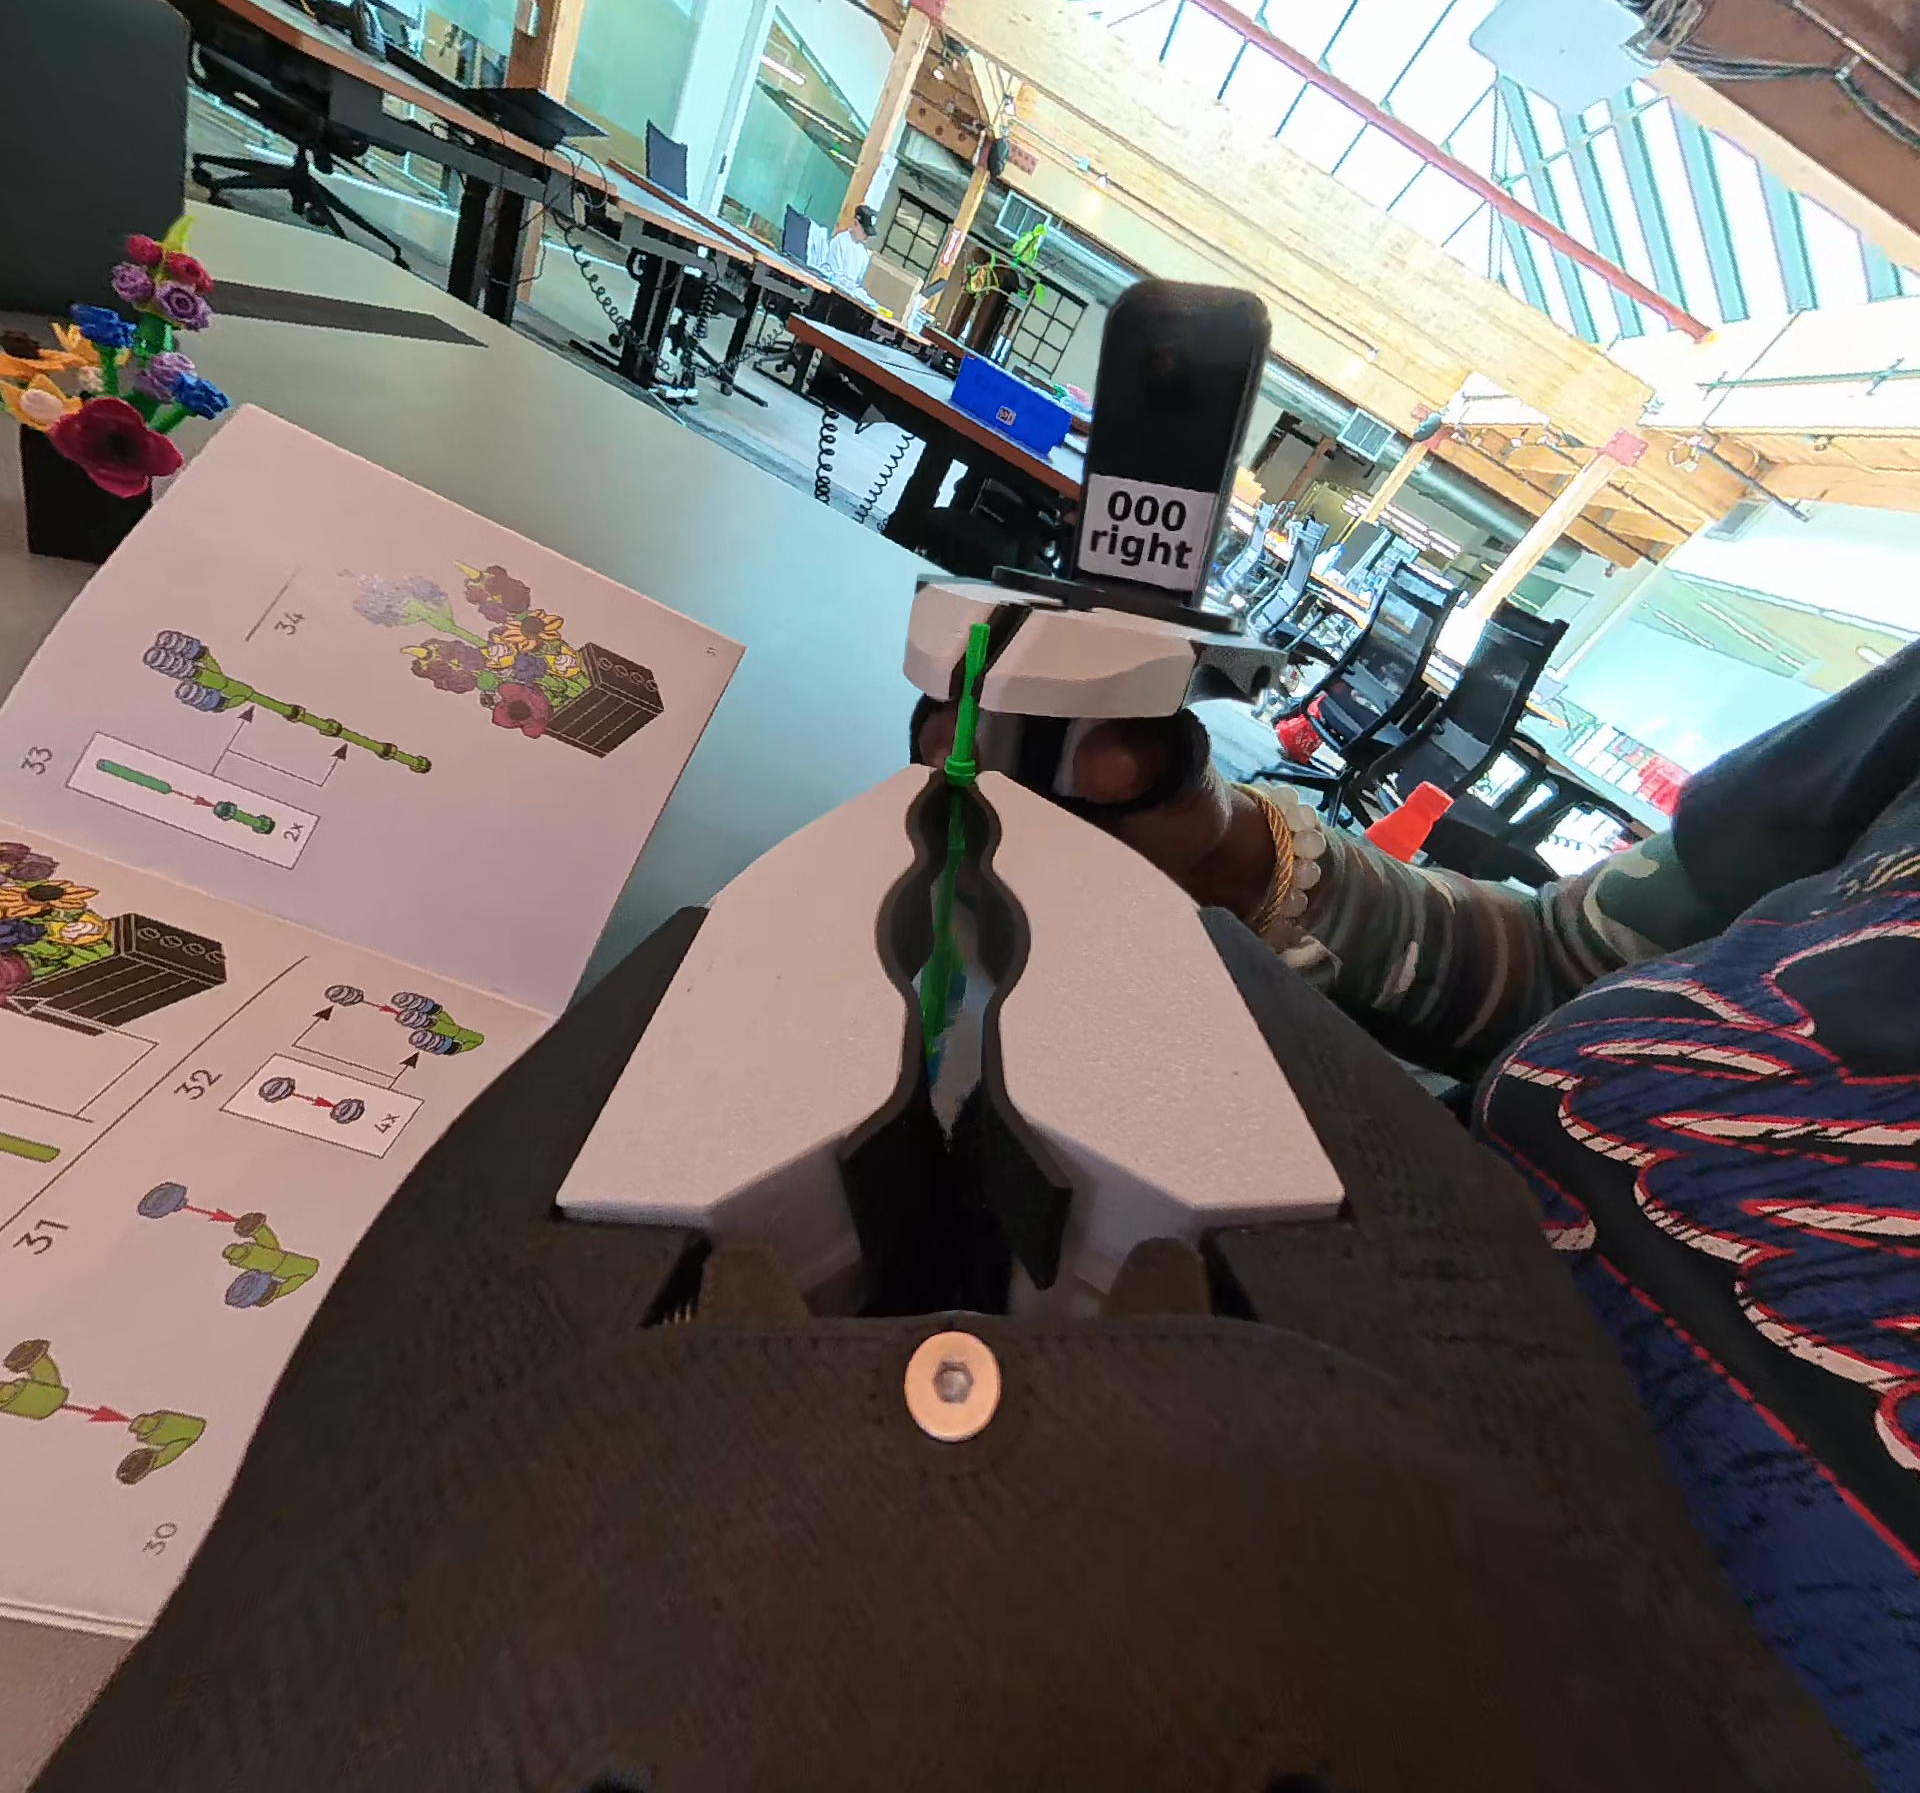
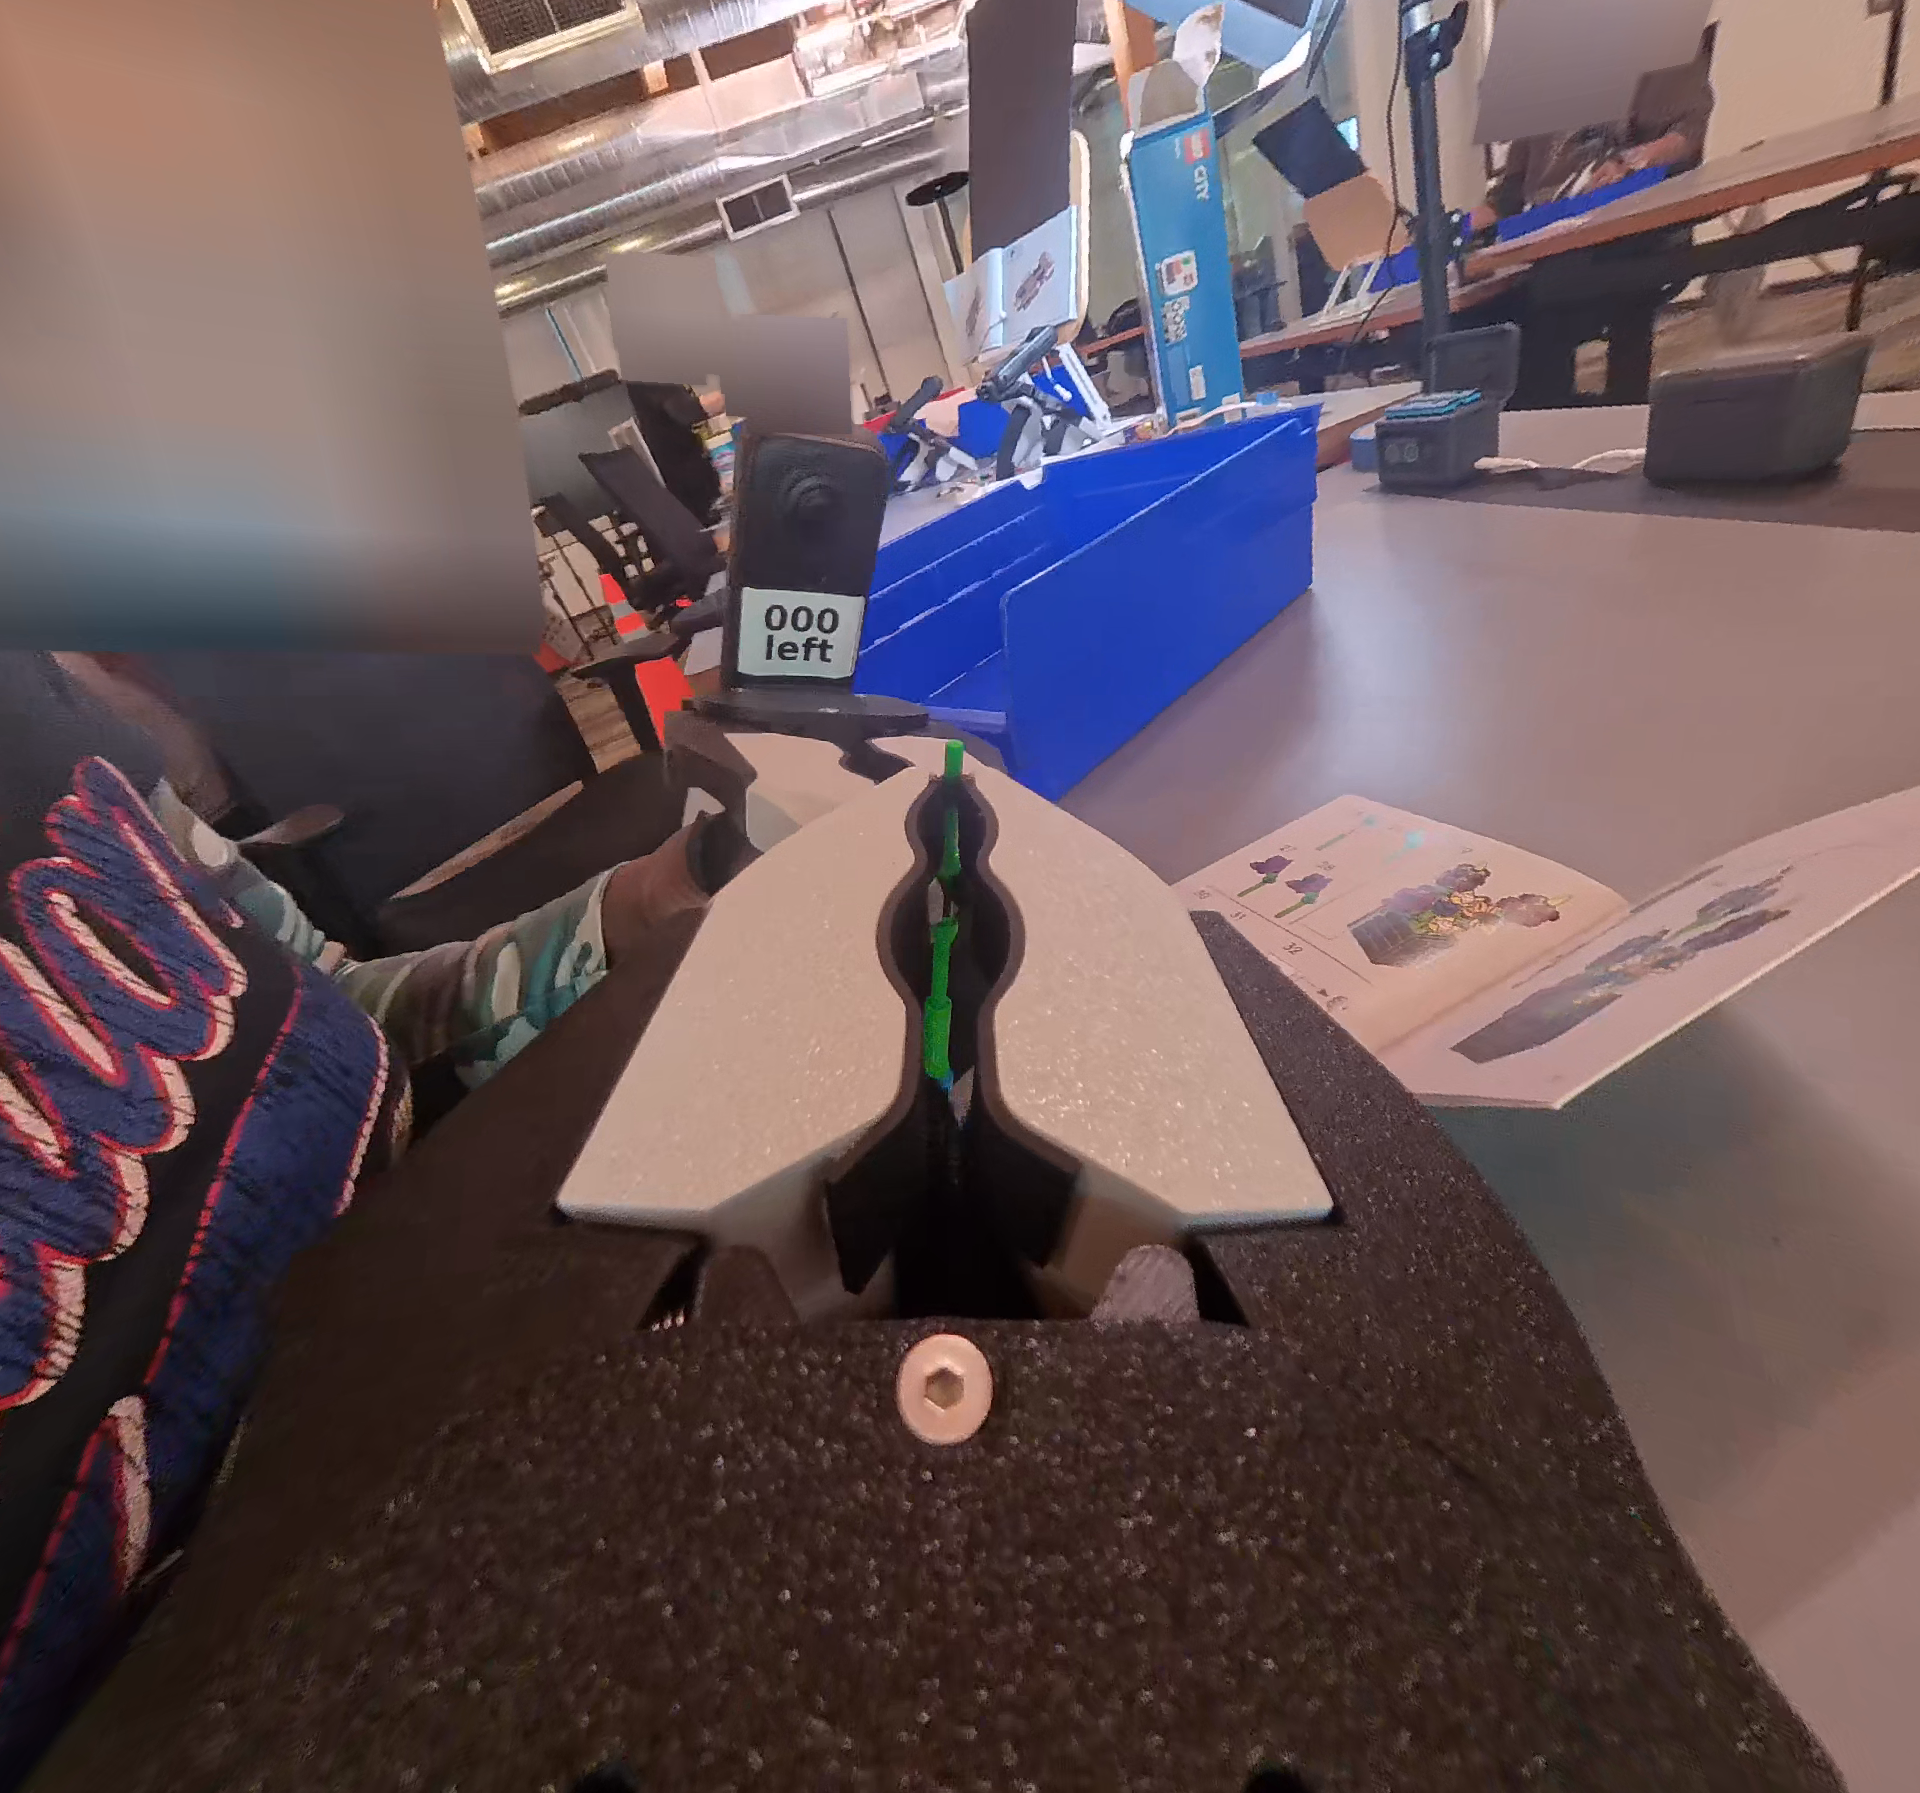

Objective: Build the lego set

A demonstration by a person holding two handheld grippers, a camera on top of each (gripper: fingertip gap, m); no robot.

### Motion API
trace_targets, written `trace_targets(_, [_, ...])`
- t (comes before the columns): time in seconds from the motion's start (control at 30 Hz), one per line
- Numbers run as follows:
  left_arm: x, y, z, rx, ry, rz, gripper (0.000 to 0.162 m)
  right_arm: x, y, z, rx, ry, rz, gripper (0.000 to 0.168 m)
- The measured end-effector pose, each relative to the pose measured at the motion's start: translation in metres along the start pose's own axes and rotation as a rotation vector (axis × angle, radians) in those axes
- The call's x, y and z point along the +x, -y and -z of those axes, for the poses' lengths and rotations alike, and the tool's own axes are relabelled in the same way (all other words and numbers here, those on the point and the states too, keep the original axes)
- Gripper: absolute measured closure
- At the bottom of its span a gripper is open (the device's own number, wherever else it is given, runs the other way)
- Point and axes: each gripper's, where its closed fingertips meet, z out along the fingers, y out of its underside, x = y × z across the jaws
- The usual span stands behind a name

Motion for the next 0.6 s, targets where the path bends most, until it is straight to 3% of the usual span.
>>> trace_targets(0.6, [-0.004, -0.009, -0.004, -0.062, 0.038, -0.009, 0.161, 0.004, -0.013, 0.005, -0.032, -0.067, 0.002, 0.166])
